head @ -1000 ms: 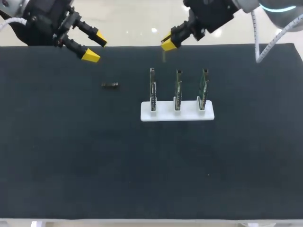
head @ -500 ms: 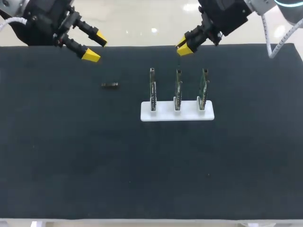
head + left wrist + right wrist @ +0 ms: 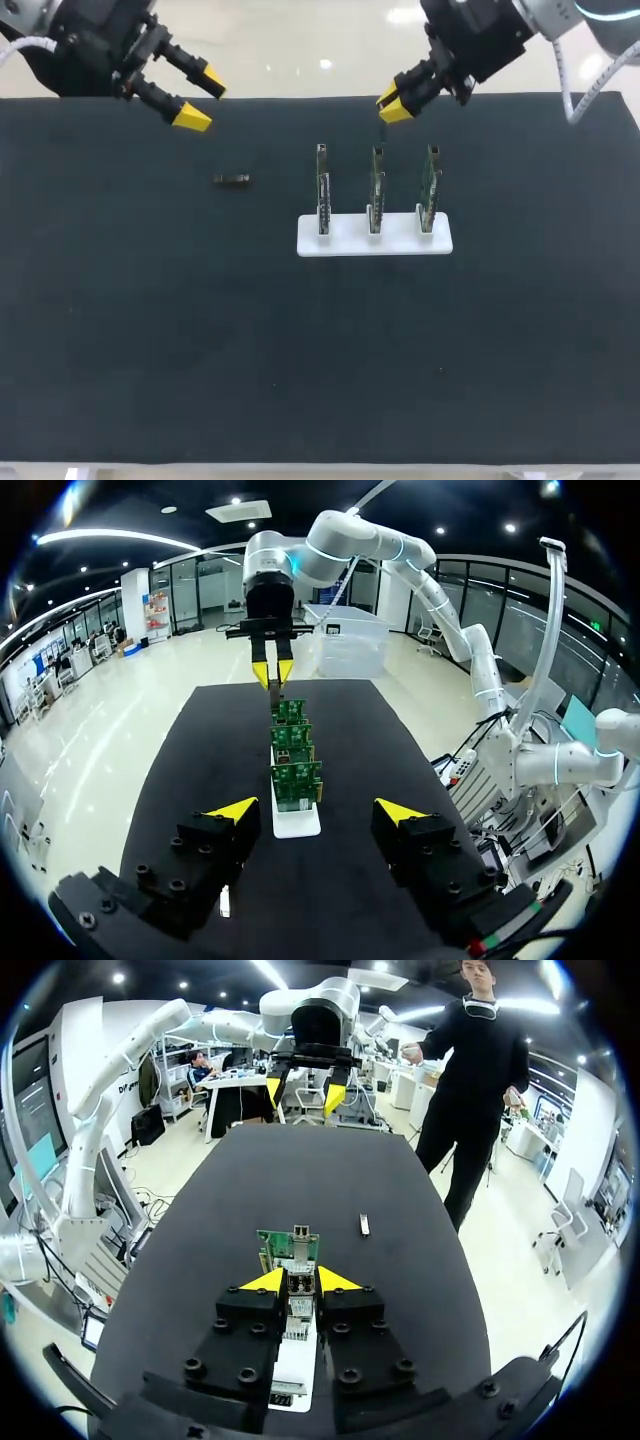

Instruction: Pick up the optical module with the left hand, and insert it into the network port with the right hand.

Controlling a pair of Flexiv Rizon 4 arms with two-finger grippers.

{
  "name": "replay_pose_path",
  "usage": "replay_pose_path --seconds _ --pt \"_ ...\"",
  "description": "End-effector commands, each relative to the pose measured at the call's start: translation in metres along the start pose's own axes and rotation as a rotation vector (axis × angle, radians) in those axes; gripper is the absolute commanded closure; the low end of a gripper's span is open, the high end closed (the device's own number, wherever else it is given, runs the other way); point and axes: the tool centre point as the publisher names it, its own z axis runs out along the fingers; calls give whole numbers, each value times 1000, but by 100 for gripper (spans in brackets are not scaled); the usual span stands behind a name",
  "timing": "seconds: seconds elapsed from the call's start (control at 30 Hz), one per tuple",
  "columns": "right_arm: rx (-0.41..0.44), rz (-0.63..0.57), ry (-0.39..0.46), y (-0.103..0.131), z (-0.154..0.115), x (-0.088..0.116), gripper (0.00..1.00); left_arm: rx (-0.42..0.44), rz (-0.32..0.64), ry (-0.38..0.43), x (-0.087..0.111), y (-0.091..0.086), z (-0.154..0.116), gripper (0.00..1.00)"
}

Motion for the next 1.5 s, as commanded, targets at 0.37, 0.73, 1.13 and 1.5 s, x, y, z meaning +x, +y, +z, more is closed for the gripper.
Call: replay_pose_path --seconds 0.37,0.73,1.13,1.5 --pt "2 0 -30 1 4 -1 100 2 -1 3 0 1 0 0" --pt "13 2 -35 4 9 -4 100 2 -1 3 0 1 0 0" --pt "21 8 -35 6 11 -7 100 2 -1 3 0 1 0 0" --pt "23 3 -33 5 9 -4 100 2 -1 3 0 1 0 0"
